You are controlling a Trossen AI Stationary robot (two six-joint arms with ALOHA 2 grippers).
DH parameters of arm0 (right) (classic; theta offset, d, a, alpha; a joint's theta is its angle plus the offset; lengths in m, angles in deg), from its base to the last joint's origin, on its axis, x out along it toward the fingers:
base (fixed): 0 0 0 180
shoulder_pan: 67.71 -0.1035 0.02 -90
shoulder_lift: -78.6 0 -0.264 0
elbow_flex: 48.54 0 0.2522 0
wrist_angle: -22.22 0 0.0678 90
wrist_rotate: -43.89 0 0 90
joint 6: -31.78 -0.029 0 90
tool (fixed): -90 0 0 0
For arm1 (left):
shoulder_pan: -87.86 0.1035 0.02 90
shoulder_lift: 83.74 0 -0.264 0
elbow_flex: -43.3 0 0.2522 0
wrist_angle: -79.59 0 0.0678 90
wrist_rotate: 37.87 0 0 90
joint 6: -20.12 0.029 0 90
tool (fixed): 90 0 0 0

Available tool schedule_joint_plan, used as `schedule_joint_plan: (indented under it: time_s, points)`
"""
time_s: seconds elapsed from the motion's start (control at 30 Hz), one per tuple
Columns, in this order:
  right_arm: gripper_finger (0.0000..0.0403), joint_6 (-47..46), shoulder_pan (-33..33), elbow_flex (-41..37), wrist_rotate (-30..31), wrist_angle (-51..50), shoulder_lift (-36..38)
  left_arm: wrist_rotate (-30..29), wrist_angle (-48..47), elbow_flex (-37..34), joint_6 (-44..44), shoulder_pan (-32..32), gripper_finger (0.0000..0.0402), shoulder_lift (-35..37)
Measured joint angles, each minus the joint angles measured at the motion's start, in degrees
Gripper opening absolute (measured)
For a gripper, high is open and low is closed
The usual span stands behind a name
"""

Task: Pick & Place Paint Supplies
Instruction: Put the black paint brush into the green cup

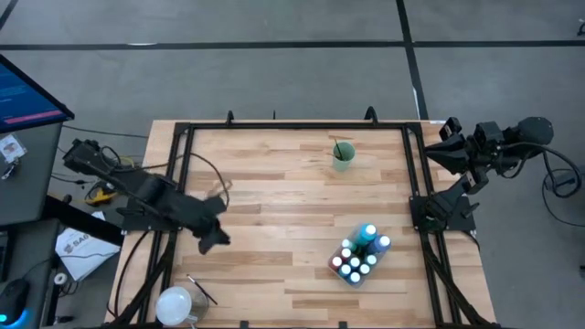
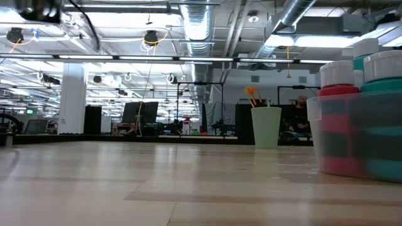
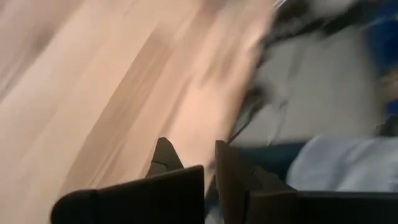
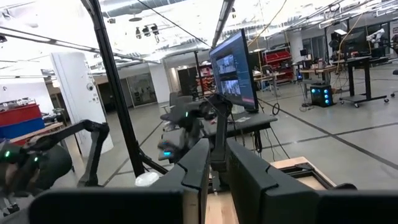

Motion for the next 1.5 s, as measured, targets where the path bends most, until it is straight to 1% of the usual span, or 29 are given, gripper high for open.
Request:
schedule_joint_plan:
  time_s: [0.1,0.2,0.3,0.47,0.6,0.67,0.77,0.9,1.27,1.5]
  points:
    - [0.0049,0.0,0.0,0.0,0.2,0.0,0.0,6.1,-8.5,0.0,-3.3,0.0,0.0,-4.5]
    - [0.0049,0.0,0.0,0.0,0.2,0.0,0.0,11.5,-15.2,0.0,-3.8,-0.2,0.0,-9.3]
    - [0.0049,0.0,0.0,0.0,0.2,-0.5,0.0,15.5,-17.8,0.0,-3.8,-0.2,0.0,-13.8]
    - [0.0049,0.0,0.0,0.0,0.2,-1.0,0.0,23.9,-21.0,0.0,-6.9,-0.2,0.0,-21.0]
    - [0.0049,0.0,0.0,0.0,0.2,-1.1,0.0,28.5,-21.9,0.0,-7.5,-0.2,0.0,-25.5]
    - [0.0049,0.0,0.0,0.0,0.2,-1.1,0.0,29.8,-21.8,0.0,-7.4,-0.3,0.0,-27.2]
    - [0.0049,0.0,0.0,0.0,0.2,-1.4,0.0,30.2,-21.8,0.0,-7.4,-1.7,0.0,-29.0]
    - [0.0049,-0.1,0.0,0.0,0.2,-2.5,0.0,32.9,-21.7,0.0,-7.6,-4.1,0.0,-31.4]
    - [0.0049,-0.1,0.0,0.0,0.2,-3.8,0.0,34.4,-20.6,0.0,-9.3,-8.4,0.0,-36.9]
    - [0.0049,-0.1,0.0,0.0,0.2,-3.8,0.0,37.1,-15.3,0.0,-9.6,-10.5,0.0,-41.0]
